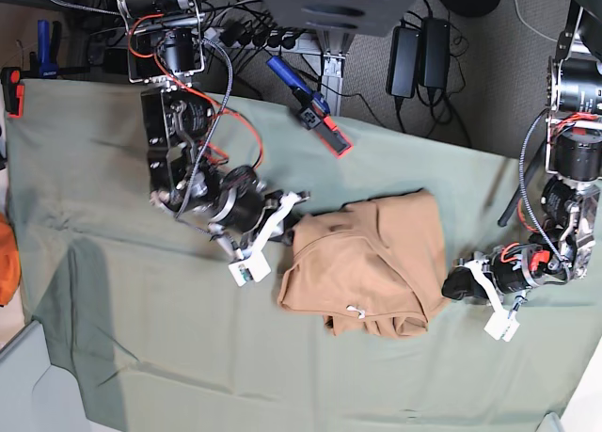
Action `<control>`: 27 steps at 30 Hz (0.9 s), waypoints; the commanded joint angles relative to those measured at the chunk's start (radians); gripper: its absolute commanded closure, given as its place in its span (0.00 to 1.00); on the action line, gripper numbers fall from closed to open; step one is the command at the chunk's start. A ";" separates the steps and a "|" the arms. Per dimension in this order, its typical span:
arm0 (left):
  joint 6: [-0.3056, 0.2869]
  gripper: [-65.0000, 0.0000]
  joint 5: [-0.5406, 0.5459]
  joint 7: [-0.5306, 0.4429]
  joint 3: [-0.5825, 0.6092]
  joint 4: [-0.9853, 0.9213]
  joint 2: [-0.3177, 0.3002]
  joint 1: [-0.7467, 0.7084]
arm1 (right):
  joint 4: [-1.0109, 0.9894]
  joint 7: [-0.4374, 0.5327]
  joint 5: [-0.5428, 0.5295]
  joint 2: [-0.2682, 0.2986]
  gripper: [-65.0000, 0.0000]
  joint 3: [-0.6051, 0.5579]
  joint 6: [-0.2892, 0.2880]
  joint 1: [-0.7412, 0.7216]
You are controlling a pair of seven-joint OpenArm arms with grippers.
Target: Fold the T-shirt properly
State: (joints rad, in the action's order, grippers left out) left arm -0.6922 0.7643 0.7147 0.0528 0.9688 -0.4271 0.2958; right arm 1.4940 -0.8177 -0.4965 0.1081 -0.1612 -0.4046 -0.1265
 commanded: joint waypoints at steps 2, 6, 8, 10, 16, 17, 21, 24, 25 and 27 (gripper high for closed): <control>-0.006 1.00 -0.017 -0.038 0.008 -0.041 -0.013 0.067 | 0.055 0.011 -0.031 -0.010 1.00 0.002 -0.090 0.015; -0.006 1.00 -0.077 -0.087 0.093 -0.094 -0.004 0.137 | 0.093 0.006 -0.046 -0.046 1.00 0.002 -0.091 0.074; -0.006 1.00 -0.115 -0.114 0.160 -0.095 0.001 0.161 | 0.107 0.006 -0.046 -0.066 1.00 0.002 -0.091 0.101; -0.006 1.00 -0.126 -0.130 0.219 -0.095 0.001 0.182 | 0.119 0.006 -0.045 -0.082 1.00 0.002 -0.090 0.116; -0.006 1.00 -0.108 -0.096 0.204 -0.095 -0.019 0.198 | 0.166 -0.003 0.004 -0.089 1.00 0.018 -0.090 0.117; -0.006 1.00 -0.082 -0.069 0.189 -0.095 -0.028 0.198 | 0.171 -0.002 0.010 -0.089 1.00 0.025 -0.090 0.116; -0.006 1.00 0.028 0.029 0.117 -0.079 -0.087 0.195 | 0.201 -0.003 0.013 -0.087 1.00 0.070 -0.090 0.116; -0.006 1.00 0.098 0.085 0.063 -0.023 -0.145 0.164 | 0.231 -0.008 0.026 -0.064 1.00 0.097 -0.090 0.116; -0.006 1.00 0.119 0.109 0.050 0.007 -0.164 0.145 | 0.240 -0.018 0.026 -0.049 1.00 0.101 -0.090 0.116; -0.006 1.00 0.171 0.157 0.035 0.083 -0.206 0.093 | 0.255 -0.043 0.025 -0.011 1.00 0.103 -0.090 0.119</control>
State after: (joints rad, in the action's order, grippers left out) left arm -0.6888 0.9222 0.8848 0.0937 1.0401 -0.6197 0.3687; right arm 1.7290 -0.8799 -0.4526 0.0944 -0.0624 -0.4049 0.0044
